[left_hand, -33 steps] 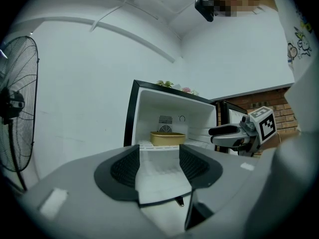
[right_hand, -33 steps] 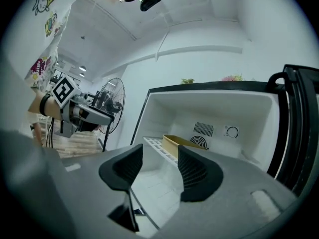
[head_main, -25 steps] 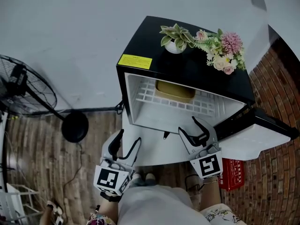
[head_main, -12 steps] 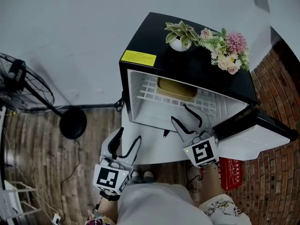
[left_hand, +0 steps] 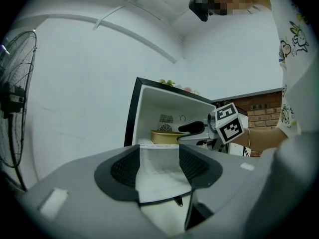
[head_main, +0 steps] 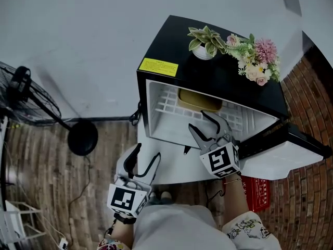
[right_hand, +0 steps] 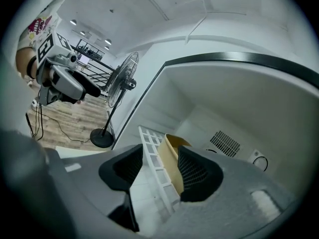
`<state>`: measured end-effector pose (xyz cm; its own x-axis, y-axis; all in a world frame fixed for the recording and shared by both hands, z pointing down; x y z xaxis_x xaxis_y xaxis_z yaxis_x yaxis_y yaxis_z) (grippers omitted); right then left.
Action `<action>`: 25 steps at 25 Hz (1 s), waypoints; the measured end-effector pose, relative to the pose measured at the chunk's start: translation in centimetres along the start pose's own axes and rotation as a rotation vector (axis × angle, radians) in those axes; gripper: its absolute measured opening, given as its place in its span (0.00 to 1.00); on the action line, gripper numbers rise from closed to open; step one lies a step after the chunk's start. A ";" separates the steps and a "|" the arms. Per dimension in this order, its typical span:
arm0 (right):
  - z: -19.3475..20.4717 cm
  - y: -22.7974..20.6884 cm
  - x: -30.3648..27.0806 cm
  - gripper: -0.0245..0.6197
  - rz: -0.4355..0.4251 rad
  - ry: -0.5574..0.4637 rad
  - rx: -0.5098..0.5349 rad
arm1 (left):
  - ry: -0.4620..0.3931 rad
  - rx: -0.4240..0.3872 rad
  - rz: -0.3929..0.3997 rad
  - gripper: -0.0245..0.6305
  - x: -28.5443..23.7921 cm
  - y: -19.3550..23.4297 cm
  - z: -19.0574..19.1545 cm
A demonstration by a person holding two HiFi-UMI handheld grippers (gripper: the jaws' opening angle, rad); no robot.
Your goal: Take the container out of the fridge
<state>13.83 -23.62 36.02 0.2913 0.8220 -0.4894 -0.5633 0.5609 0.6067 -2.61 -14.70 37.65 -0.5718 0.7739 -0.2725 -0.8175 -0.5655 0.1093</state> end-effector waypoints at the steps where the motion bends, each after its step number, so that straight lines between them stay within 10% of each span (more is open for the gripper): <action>1: 0.0 -0.2 -0.2 0.37 0.002 0.006 0.004 | 0.000 0.001 0.003 0.41 0.0 -0.1 0.0; 25: 0.9 -1.5 -4.6 0.37 0.082 0.248 0.292 | -0.008 0.013 0.015 0.41 0.3 -0.6 0.4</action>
<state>13.99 -28.20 37.91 0.0384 0.8361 -0.5472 -0.3230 0.5286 0.7850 -2.32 -14.03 37.87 -0.5846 0.7676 -0.2626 -0.8095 -0.5736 0.1253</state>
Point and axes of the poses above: the fingertips, and each gripper's own axes: x backward along the fingers, y to its left, z out of its underside, the point moved 3 cm from there along x, backward along the fingers, and after that the axes turned 15 degrees about y, right-handed, at the moved point
